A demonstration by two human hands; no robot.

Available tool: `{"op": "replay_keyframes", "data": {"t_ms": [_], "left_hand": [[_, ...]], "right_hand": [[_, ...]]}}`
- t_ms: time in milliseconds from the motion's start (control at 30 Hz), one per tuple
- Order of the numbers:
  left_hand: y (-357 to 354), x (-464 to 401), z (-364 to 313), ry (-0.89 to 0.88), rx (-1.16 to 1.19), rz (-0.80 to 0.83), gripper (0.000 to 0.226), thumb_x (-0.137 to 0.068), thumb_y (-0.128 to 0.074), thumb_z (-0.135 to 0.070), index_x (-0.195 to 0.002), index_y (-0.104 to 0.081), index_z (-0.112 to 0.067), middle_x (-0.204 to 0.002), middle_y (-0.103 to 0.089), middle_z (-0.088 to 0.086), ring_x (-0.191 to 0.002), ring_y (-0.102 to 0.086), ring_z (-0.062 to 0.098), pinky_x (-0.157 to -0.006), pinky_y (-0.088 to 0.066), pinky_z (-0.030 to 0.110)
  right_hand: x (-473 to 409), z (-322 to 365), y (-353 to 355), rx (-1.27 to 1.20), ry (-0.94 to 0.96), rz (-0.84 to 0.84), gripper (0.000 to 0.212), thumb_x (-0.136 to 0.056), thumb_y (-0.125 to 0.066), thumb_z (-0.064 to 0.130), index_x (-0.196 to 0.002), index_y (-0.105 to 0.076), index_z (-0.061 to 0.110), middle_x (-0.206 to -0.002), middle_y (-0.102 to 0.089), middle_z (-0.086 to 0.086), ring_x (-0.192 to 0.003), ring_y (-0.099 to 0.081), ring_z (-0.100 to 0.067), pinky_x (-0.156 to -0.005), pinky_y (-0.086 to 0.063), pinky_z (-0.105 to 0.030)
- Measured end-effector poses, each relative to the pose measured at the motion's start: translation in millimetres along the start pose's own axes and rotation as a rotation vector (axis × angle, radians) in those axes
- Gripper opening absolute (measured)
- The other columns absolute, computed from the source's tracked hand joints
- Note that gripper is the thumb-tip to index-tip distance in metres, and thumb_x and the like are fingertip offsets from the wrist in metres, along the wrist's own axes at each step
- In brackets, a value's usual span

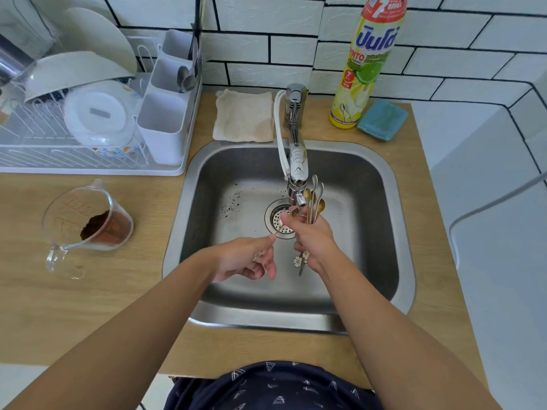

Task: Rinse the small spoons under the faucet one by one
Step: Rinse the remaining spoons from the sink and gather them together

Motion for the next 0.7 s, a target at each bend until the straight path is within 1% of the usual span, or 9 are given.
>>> {"op": "replay_keyframes", "data": {"t_ms": [67, 167, 267, 400, 467, 500, 567, 600, 700], "left_hand": [[3.9, 1.2, 0.2, 0.012, -0.006, -0.049, 0.049, -0.107, -0.033, -0.046, -0.084, -0.061, -0.014, -0.077, -0.071, 0.008, -0.063, -0.05, 0.019, -0.068, -0.043, 0.029], [7.0, 0.0, -3.9, -0.038, -0.142, -0.136, 0.031, -0.108, -0.032, -0.041, -0.117, -0.052, -0.019, -0.076, -0.07, 0.004, -0.066, -0.052, 0.018, -0.07, -0.042, 0.03], [6.5, -1.9, -9.8, -0.168, -0.199, -0.284, 0.024, -0.108, -0.036, -0.031, -0.111, -0.054, -0.016, -0.073, -0.064, 0.004, -0.057, -0.047, 0.016, -0.058, -0.039, 0.026], [0.7, -1.8, -9.0, -0.181, -0.229, -0.326, 0.02, -0.105, -0.035, -0.019, -0.1, -0.052, -0.01, -0.062, -0.062, 0.002, -0.044, -0.043, 0.015, -0.052, -0.035, 0.027], [-3.9, -1.6, -8.8, -0.164, -0.239, -0.3, 0.021, -0.104, -0.032, -0.017, -0.1, -0.051, -0.008, -0.057, -0.058, 0.003, -0.043, -0.042, 0.014, -0.05, -0.036, 0.026], [-6.2, -2.2, -8.8, -0.157, -0.224, -0.294, 0.023, -0.104, -0.03, -0.017, -0.1, -0.05, -0.007, -0.056, -0.054, 0.004, -0.042, -0.04, 0.013, -0.048, -0.035, 0.025], [-8.9, -4.0, -8.2, -0.14, -0.143, -0.297, 0.026, -0.106, -0.029, -0.021, -0.097, -0.049, -0.007, -0.055, -0.043, 0.006, -0.039, -0.034, 0.012, -0.044, -0.031, 0.023], [-9.5, -4.6, -7.5, -0.14, -0.08, -0.298, 0.026, -0.107, -0.03, -0.021, -0.095, -0.048, -0.008, -0.054, -0.039, 0.006, -0.039, -0.03, 0.013, -0.044, -0.027, 0.024], [-8.9, -2.3, -3.7, -0.152, 0.169, -0.256, 0.021, -0.104, -0.033, -0.016, -0.089, -0.045, -0.009, -0.045, -0.028, 0.006, -0.037, -0.019, 0.017, -0.043, -0.019, 0.024]], "right_hand": [[-2.7, 0.5, 3.2, 0.021, 0.004, -0.042, 0.013, -0.085, -0.084, 0.022, -0.091, -0.072, 0.022, -0.077, -0.061, 0.002, -0.042, -0.033, -0.003, -0.04, -0.027, -0.021], [-3.3, -0.9, 8.2, 0.046, -0.002, -0.107, 0.021, -0.09, -0.081, 0.026, -0.101, -0.074, 0.009, -0.086, -0.07, -0.004, -0.039, -0.034, -0.002, -0.041, -0.028, -0.021], [-2.9, -0.4, 10.3, 0.096, 0.009, -0.165, 0.023, -0.096, -0.073, 0.033, -0.094, -0.074, 0.01, -0.074, -0.075, 0.001, -0.037, -0.031, -0.004, -0.041, -0.029, -0.022], [-3.2, -1.4, 7.5, 0.148, 0.039, -0.126, 0.02, -0.104, -0.059, 0.033, -0.095, -0.071, 0.019, -0.09, -0.081, 0.003, -0.036, -0.03, -0.003, -0.041, -0.03, -0.021], [-0.1, -4.2, 1.9, 0.167, 0.074, -0.022, 0.008, -0.099, -0.068, 0.03, -0.096, -0.072, 0.023, -0.084, -0.072, 0.006, -0.044, -0.033, -0.005, -0.042, -0.031, -0.021], [1.7, -6.0, -1.2, 0.178, 0.085, 0.03, 0.009, -0.093, -0.075, 0.03, -0.098, -0.071, 0.024, -0.081, -0.067, 0.007, -0.048, -0.037, -0.005, -0.043, -0.032, -0.022], [2.7, -8.1, -3.2, 0.208, 0.105, 0.076, 0.03, -0.083, -0.085, 0.03, -0.103, -0.067, 0.018, -0.079, -0.065, 0.008, -0.051, -0.044, -0.003, -0.044, -0.034, -0.022], [1.8, -6.0, -2.6, 0.224, 0.118, 0.053, 0.031, -0.082, -0.086, 0.031, -0.102, -0.067, 0.017, -0.077, -0.065, 0.01, -0.05, -0.045, 0.0, -0.046, -0.035, -0.023], [-6.2, 3.7, 3.7, 0.232, 0.141, -0.053, 0.011, -0.095, -0.073, 0.03, -0.089, -0.072, 0.021, -0.074, -0.076, 0.011, -0.042, -0.048, 0.003, -0.054, -0.036, -0.022]]}}
Point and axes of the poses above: each hand's wrist, its own x-axis away from the middle knuckle, its own y-axis out of the back of the hand, z = x × y, the point moved 4 cm from there along -x, towards the middle knuckle
